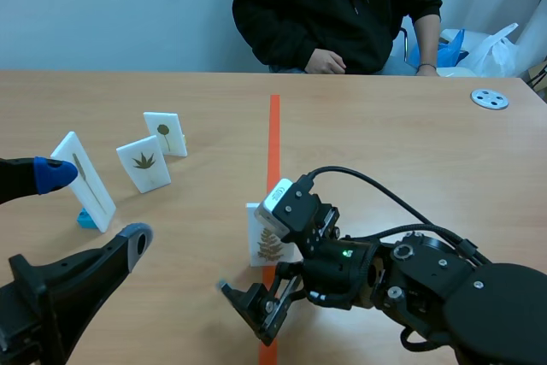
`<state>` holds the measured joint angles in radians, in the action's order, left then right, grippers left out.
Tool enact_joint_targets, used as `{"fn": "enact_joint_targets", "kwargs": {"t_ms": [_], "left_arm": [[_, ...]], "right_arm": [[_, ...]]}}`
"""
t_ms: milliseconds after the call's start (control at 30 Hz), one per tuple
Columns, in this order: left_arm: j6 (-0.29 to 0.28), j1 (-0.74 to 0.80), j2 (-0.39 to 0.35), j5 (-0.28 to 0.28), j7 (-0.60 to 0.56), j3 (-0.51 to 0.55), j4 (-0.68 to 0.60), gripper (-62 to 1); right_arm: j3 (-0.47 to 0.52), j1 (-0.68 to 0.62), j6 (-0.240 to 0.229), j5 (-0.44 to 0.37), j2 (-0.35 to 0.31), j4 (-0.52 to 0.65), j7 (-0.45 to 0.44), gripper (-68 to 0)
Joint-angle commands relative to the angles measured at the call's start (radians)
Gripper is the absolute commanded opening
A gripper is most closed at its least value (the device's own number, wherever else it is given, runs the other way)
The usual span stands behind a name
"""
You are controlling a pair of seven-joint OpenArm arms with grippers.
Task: Sort the leaf by its shape. The table is split by an orange tape line. A compound leaf with several leaflets goes to the left side, a simple leaf with one blade goes to the right side. Return to the home posture when a red brick is placed on the table.
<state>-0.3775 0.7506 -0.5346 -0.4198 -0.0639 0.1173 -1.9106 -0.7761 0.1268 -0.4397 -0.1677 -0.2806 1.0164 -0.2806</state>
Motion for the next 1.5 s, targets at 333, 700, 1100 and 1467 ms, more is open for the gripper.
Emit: {"fn": "enact_joint_targets", "kwargs": {"t_ms": [333, 700, 1100, 1467], "left_arm": [[-0.002, 0.000, 0.005, -0.006, -0.014, 0.002, -0.014, 1.4], [-0.002, 0.000, 0.005, -0.006, -0.014, 0.002, -0.014, 1.4], [-0.002, 0.000, 0.005, -0.006, 0.000, 0.002, -0.014, 1.4], [-0.002, 0.000, 0.005, -0.006, 0.009, 0.002, -0.014, 1.4]], "right_arm": [[0.011, 0.014, 0.006, -0.011, -0.013, 0.026, -0.014, -43.8], [0.012, 0.014, 0.006, -0.011, -0.019, 0.028, -0.020, -66.0], [0.149, -0.015, -0.002, -0.024, -0.099, 0.209, 0.009, -66.0], [0.471, -0.119, -0.006, -0.202, -0.149, 0.359, 0.189, -66.0]]}}
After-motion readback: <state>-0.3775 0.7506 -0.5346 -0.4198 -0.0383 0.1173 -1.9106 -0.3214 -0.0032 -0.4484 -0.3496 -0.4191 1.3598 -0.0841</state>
